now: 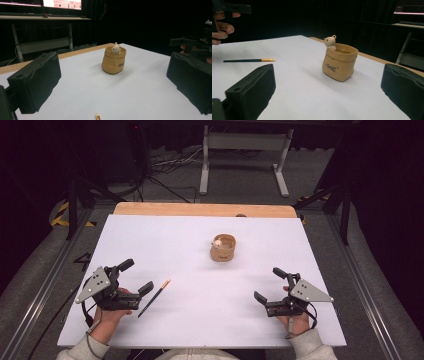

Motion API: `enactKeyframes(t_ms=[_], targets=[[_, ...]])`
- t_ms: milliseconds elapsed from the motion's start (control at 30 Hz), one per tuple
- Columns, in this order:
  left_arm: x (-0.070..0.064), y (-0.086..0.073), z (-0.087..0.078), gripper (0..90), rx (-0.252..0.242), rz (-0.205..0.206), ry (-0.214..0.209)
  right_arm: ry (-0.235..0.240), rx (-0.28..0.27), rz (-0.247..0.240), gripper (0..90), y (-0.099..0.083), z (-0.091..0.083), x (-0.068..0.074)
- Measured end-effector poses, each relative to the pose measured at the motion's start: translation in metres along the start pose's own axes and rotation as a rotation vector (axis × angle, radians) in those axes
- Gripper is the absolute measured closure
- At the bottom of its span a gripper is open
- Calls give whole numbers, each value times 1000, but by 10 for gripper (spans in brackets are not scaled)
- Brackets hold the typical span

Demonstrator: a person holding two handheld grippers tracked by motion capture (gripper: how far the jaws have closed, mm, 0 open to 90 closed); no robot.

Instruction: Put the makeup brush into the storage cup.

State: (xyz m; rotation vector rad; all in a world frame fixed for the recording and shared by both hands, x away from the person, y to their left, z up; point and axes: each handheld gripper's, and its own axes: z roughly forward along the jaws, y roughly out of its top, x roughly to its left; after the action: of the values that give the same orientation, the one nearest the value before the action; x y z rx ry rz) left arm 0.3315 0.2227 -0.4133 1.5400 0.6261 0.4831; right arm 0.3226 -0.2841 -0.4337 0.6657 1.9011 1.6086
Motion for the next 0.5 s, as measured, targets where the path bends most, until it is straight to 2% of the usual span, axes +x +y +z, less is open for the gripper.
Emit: enactKeyframes(t_ms=[67,100,133,267,367,467,500], targets=[[0,3,3,8,44,4,6,6,1,2,0,0,0,0],[-1,7,5,12,103,9,6,7,3,-1,3,0,0,0],[-1,10,6,12,125,20,12,11,4,-1,9,0,0,0],[-2,17,10,15,152,53,24,14,9,2,16,0,0,0],[-6,24,14,14,197,82,23,20,16,2,20,1,0,0],[-8,29,19,17,266,109,19,41,31,1,22,0,2,1],[-8,29,19,18,266,109,19,41,31,1,22,0,2,1]])
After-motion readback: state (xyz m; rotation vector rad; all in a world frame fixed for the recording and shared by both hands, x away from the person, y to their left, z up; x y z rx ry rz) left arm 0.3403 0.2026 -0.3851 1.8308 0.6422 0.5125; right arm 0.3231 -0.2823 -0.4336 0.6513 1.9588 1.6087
